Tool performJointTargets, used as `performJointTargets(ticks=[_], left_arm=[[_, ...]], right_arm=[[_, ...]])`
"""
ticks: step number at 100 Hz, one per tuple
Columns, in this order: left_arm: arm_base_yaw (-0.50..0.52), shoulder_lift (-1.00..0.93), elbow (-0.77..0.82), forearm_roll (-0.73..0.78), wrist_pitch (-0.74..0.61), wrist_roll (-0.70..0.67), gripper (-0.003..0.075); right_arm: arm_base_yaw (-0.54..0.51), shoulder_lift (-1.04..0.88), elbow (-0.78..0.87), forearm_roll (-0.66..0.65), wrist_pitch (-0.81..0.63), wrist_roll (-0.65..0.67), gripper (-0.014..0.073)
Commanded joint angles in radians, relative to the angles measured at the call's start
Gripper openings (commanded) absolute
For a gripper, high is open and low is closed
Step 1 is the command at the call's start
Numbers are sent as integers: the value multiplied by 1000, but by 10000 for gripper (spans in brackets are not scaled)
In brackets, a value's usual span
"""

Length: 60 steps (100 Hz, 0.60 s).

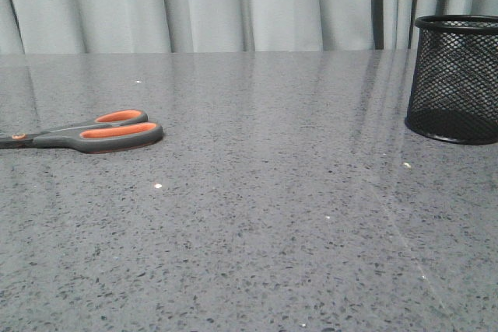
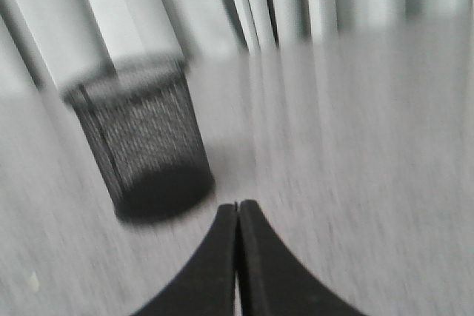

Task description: Put scissors into bucket

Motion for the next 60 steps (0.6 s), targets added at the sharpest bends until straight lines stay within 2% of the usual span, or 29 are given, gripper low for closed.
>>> performJointTargets(ticks=[1,12,22,30,44,52,60], left_arm=[[2,-27,39,-298,-173,-7,-20],[2,-27,39,-569,-214,-7,-20],[2,-27,39,-755,-217,-7,-20],[2,-27,39,-791,-223,-7,-20],[0,-27,-1,-796,-155,-4,-19],[0,-27,-48,-795,-104,35,-19],[0,-7,-110,-795,-48,142,-19]], right_arm=[[-4,-17,5,2,-246,-4,-66],[-4,-17,5,64,-395,-4,-66],[-4,-17,-5,180,-395,-4,-66],[-4,-17,-28,273,-326,-4,-66],[-2,-12,-127,283,-149,-4,-66],[-2,-12,-198,247,-14,-4,-66],[-2,-8,-272,174,78,-11,-66]])
